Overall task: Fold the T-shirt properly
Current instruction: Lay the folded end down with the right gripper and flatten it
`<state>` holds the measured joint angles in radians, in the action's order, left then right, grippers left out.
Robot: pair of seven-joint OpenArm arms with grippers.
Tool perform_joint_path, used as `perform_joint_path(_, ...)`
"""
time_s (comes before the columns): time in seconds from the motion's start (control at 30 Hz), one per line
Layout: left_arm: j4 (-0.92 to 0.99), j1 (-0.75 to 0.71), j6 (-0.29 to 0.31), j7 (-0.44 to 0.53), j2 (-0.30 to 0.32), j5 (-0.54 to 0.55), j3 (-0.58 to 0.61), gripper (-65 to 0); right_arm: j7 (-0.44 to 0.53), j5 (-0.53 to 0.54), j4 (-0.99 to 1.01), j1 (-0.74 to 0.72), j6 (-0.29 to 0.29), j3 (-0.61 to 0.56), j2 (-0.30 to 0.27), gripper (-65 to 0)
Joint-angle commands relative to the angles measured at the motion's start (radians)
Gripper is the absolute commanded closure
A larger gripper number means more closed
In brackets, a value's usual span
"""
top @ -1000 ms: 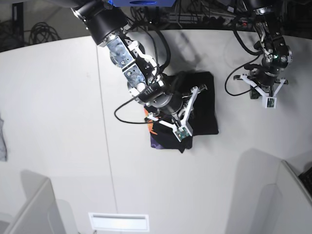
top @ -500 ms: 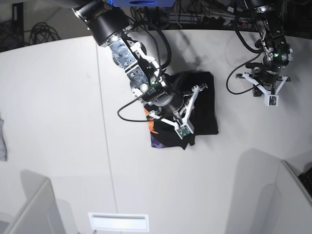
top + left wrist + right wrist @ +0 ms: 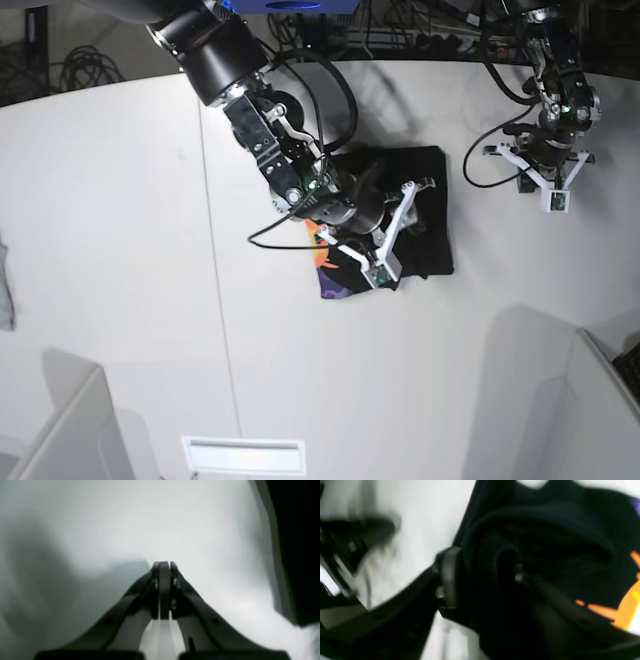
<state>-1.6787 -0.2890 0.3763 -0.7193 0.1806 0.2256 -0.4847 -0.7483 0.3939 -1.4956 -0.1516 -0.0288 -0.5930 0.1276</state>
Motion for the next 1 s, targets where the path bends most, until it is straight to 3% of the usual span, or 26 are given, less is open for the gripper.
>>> perform_joint_path(0.0,-0.021,0.003,0.002,0.019,0.013,0.002,-0.006,0.0,0.029,0.013,-0.015,-0.021,0.003,0.000,0.014,-32.0)
perform_joint_path(0.1,-0.024,-0.008,0.002,0.019,0.026,0.008,-0.006,0.0,0.034,0.013,-0.015,-0.021,0.003,0.000,0.014,-37.4)
perform_joint_path(0.23,-0.022,-0.011,0.002,0.019,0.033,0.008,-0.015,0.0,0.036,0.013,-0.001,-0.021,0.003,-0.008,0.014,-38.4)
perform_joint_path(0.63,-0.022,-0.031,0.002,0.019,0.033,0.008,-0.142,0.0,0.112,0.015,0.099,-0.101,0.003,-0.250,0.020,-38.4)
perform_joint_path(0.97,-0.021,-0.036,0.002,0.019,0.033,0.010,-0.151,0.0,0.114,0.015,0.065,-0.184,0.003,-0.483,0.022,-38.6)
